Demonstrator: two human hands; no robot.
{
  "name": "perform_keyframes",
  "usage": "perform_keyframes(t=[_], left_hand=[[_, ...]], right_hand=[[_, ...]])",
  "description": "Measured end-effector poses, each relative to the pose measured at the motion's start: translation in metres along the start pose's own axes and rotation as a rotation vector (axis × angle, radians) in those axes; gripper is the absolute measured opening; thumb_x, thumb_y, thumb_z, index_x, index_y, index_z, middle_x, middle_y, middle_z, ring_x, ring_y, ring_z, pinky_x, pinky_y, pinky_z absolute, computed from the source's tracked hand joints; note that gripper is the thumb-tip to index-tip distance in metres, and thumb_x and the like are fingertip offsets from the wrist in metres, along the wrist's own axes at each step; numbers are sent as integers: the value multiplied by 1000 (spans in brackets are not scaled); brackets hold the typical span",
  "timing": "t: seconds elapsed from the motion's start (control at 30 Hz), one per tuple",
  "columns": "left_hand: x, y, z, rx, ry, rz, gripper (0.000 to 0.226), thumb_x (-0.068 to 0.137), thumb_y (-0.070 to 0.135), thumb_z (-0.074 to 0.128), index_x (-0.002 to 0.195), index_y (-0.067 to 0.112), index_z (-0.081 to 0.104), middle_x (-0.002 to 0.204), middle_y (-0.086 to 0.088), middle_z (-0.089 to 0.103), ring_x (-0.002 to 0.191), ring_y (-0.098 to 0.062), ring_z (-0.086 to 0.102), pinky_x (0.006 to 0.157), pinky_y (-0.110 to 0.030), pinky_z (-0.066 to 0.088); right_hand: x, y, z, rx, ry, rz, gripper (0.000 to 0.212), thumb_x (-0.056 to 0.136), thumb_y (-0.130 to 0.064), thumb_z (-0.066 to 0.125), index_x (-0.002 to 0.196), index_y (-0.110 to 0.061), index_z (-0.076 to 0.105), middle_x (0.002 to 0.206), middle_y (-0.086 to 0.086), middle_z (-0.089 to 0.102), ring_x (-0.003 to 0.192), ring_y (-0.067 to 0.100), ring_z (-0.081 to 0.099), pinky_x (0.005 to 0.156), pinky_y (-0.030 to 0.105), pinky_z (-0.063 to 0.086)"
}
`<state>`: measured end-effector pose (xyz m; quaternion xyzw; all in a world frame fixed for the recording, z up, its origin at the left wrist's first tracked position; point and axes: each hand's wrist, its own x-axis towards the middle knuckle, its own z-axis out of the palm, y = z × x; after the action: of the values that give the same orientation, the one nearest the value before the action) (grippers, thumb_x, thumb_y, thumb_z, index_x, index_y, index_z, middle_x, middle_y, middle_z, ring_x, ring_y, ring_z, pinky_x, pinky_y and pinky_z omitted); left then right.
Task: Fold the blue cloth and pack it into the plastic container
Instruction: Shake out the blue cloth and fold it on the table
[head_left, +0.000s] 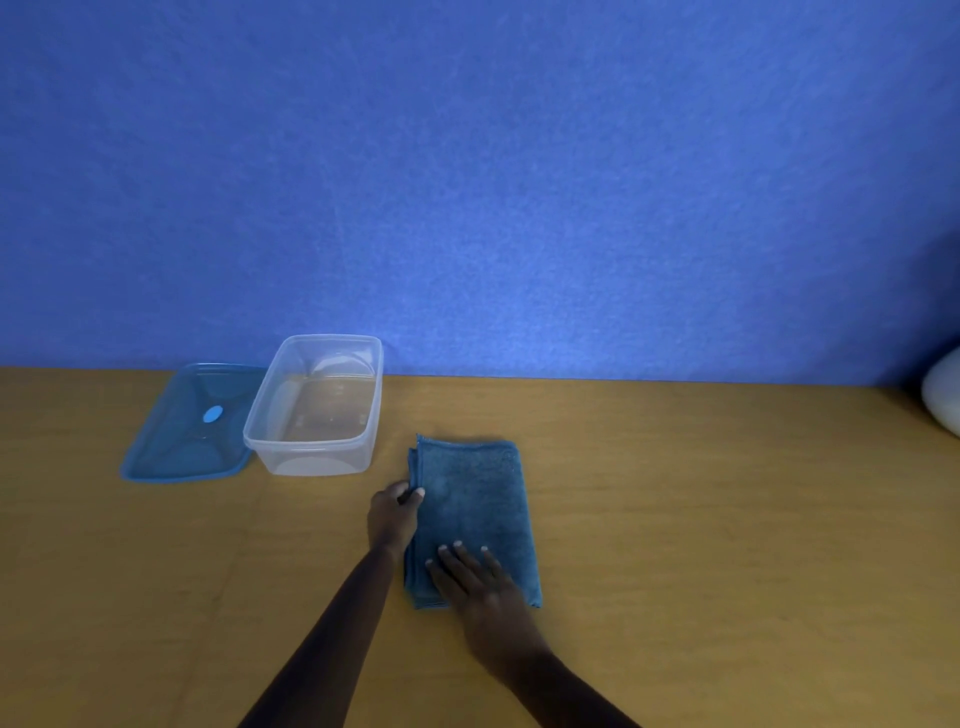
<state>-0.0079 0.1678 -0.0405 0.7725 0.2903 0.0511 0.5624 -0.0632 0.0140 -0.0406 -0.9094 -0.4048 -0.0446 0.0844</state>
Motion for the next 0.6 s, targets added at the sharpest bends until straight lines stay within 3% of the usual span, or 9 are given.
perform_keyframes(t=[0.07,0.17,0.27,0.33,0.4,0.47,0.53,0.6], left_hand=[[0,2,0,-58,-24,-32,16,91,8,54,84,-4,63,78,-10,58,78,-21,50,70,-28,35],[2,3,3,-78,-55,-48,14,91,12,56,83,3,63,88,-12,63,87,-24,56,76,-31,40],[2,4,6,40,-26,-75,24,89,20,60,100,1,69,104,-14,66,103,-30,61,84,-32,45],[1,3,7,103,-11,-59,22,88,20,61,94,0,69,102,-15,67,103,-34,62,81,-33,46],[1,2,7,150,-9,-44,22,87,18,61,93,-3,68,104,-20,66,103,-37,62,82,-36,47],[2,2,6,184,-3,-53,28,88,17,60,105,-5,65,116,-24,62,108,-37,59,91,-41,47],[-1,4,7,193,20,-64,34,88,16,59,117,-2,59,124,-24,57,113,-37,56,96,-44,46],[-8,9,11,250,77,-47,41,89,15,57,127,2,50,128,-25,50,115,-39,51,95,-45,44]], right_hand=[[-1,6,-9,-21,47,-23,45,75,-19,38,102,-27,73,106,-9,74,103,7,68,85,29,57],[-4,12,-19,-37,47,-47,42,77,-19,40,101,-26,73,106,-8,74,103,9,68,85,32,57],[-12,13,-16,-12,-12,-48,43,76,-22,38,99,-30,73,104,-13,74,100,4,68,84,26,58],[-18,10,-10,0,-70,-54,42,76,-26,39,100,-32,73,104,-16,74,100,1,68,83,22,57],[-21,9,-4,-22,-86,-100,33,76,-37,54,103,-32,72,107,-16,73,102,0,66,84,21,57],[-24,7,-2,-28,-108,-81,46,63,-51,72,105,-32,71,110,-16,72,104,0,65,85,21,56],[-26,9,0,-10,-77,-64,55,55,-57,75,104,-33,71,110,-17,71,105,-1,65,85,20,55],[-26,11,-3,-6,-25,-56,50,56,-57,76,101,-35,72,108,-19,71,103,-3,65,85,17,55]])
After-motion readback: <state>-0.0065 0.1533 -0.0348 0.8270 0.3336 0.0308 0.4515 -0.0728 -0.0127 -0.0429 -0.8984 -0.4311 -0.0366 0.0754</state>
